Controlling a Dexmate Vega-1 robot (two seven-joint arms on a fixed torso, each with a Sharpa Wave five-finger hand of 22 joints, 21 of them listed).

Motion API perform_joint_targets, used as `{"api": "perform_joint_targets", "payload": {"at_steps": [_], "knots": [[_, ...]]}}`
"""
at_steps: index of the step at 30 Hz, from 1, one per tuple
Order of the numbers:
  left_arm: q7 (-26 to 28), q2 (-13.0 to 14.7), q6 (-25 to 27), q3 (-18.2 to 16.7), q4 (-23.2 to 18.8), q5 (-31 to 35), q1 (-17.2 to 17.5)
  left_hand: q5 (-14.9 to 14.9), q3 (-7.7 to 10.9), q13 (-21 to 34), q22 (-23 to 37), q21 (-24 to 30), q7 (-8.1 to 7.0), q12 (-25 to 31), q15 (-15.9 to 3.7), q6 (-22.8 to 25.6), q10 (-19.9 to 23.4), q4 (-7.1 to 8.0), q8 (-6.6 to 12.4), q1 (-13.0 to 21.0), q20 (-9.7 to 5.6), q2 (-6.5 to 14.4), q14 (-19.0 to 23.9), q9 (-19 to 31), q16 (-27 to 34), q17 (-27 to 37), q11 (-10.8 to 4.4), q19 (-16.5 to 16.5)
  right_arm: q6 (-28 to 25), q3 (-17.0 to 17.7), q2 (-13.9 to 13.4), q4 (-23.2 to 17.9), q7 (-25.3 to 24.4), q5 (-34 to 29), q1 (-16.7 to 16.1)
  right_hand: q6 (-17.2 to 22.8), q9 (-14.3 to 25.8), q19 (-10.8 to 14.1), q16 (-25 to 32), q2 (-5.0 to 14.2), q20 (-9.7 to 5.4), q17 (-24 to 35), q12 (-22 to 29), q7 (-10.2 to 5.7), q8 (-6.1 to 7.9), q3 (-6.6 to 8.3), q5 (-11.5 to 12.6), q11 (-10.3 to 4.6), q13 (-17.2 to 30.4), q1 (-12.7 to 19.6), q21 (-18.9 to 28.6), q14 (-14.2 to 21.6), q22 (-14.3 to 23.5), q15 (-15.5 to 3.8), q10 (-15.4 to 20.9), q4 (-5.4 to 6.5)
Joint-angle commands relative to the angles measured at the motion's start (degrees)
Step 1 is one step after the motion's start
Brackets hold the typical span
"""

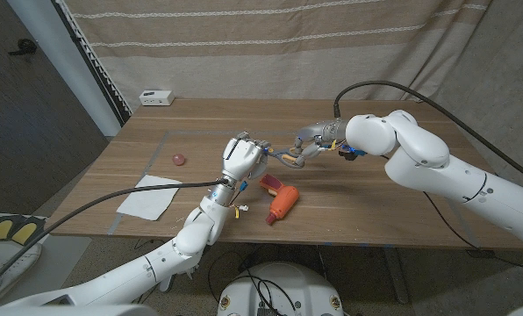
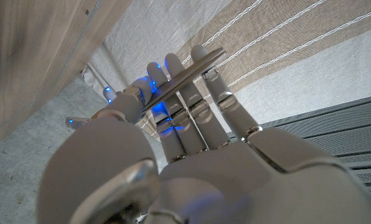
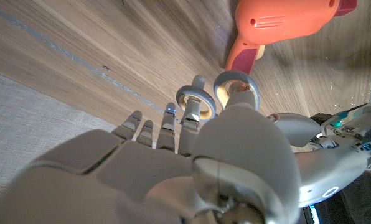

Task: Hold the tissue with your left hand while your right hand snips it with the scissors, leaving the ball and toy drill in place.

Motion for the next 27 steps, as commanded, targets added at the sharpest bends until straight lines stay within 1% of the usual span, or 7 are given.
{"api": "perform_joint_targets", "payload": {"at_steps": [1, 5, 8, 16, 21, 24, 27], "knots": [[0.5, -0.2, 0.4, 0.1, 0.2, -0.8, 0.2, 0.3, 0.58, 0.2, 0.1, 0.3, 0.14, 0.1, 0.09, 0.3, 0.9, 0.02, 0.01, 0.3, -4.63, 0.5, 0.4, 0.1, 0.2, 0.1, -0.22, -0.2, -0.1, 0.1, 0.3, 0.3, 0.0, 0.3, -0.1, 1.7, 0.5, 0.4, -0.1, -0.24, 0.08, 0.2, 0.4, -0.06, 1.05, -0.41, 0.4, 0.01, 0.2, 0.5, 0.1, 0.6, 0.1, 0.04, 1.2, -0.15], [0.8, -0.4, 0.6, 0.0, 0.2, -1.2, 0.3, 0.3, 0.58, 0.2, 0.1, 0.4, 0.18, 0.1, 0.09, 0.3, 0.9, 0.03, 0.02, 0.3, -4.63, 0.5, 0.4, 0.1, 0.2, 0.1, -0.22, -0.2, -0.2, 0.2, 0.5, 0.4, -0.3, 0.5, -0.2, 3.6, 0.9, 1.0, 0.1, -0.23, 0.03, 0.2, 0.8, -0.04, 2.09, -0.47, 0.7, -0.22, 0.2, 0.8, 0.2, 1.3, 0.1, -0.04, 2.7, -0.30], [0.9, -0.4, 0.6, 0.0, 0.2, -1.3, 0.3, 0.3, 0.59, 0.2, 0.1, 0.4, 0.21, 0.1, 0.09, 0.4, 0.8, 0.04, 0.05, 0.3, -4.63, 0.5, 0.4, 0.1, 0.2, 0.2, -0.22, -0.2, -0.3, 0.2, 0.5, 0.5, -0.3, 0.6, -0.1, 4.8, 1.3, 1.8, 0.4, -0.22, -0.03, 0.1, 1.0, -0.01, 2.86, -0.56, 1.0, -0.01, 0.1, 1.0, 0.4, 2.9, 0.1, 1.54, 4.0, -0.41], [1.2, -0.6, 0.9, -0.1, 0.2, -1.7, 0.4, 0.3, 0.58, 0.2, 0.1, 0.4, 0.21, 0.2, 0.09, 0.2, 0.9, 0.03, -0.02, 0.3, -4.62, 0.5, 0.4, 0.1, 0.2, 0.2, -0.22, -0.2, -0.6, 0.0, 0.6, 0.6, -0.3, 0.6, 0.1, 8.3, 2.4, 2.8, 0.4, -0.81, 0.46, 0.1, 1.0, -1.36, 5.16, -0.93, 1.3, -0.36, 0.1, 1.5, 0.5, 4.4, 0.1, 2.13, 5.3, -0.76], [1.4, -0.6, 1.0, -0.1, 0.2, -1.9, 0.4, 0.3, 0.57, 0.2, 0.1, 0.5, 0.17, 0.1, 0.09, 0.3, 0.9, 0.06, -0.01, 0.3, -4.62, 0.5, 0.4, 0.1, 0.2, 0.2, -0.22, -0.2, -0.7, -0.1, 0.4, 0.4, -0.3, 0.4, 0.1, 8.7, 3.1, 2.9, 0.5, -1.24, 0.55, 0.1, 0.8, -2.09, 6.05, -1.17, 1.4, -0.71, 0.1, 1.6, 0.4, 5.1, 0.1, 2.21, 5.6, -0.90], [1.4, -0.7, 1.1, -0.1, 0.1, -2.0, 0.4, 0.3, 0.56, 0.2, 0.1, 0.5, 0.28, 0.1, 0.09, 0.4, 0.9, 0.08, 0.05, 0.3, -4.62, 0.5, 0.5, 0.1, 0.2, 0.2, -0.21, -0.2, -0.8, -0.1, 0.3, 0.3, -0.3, 0.5, 0.0, 7.3, 4.4, 3.4, 0.8, -1.57, 0.68, 0.2, 0.4, -2.09, 6.84, -1.41, 1.6, -0.60, 0.1, 1.7, 0.4, 6.9, 0.1, 4.38, 5.7, -1.01], [1.3, -0.8, 1.2, -0.1, 0.0, -2.1, 0.5, 0.3, 0.57, 0.3, 0.1, 0.5, 0.23, 0.2, 0.09, 0.4, 0.9, 0.07, 0.05, 0.3, -4.62, 0.5, 0.5, 0.1, 0.2, 0.2, -0.22, -0.2, -0.8, 0.2, 0.2, 0.1, -0.5, 0.7, -0.2, 7.1, 5.0, 3.7, 1.0, -1.64, 1.01, 0.2, 0.3, -2.37, 7.37, -1.50, 1.6, -0.74, 0.2, 1.8, 0.5, 7.7, 0.1, 5.08, 6.0, -1.02]]}}
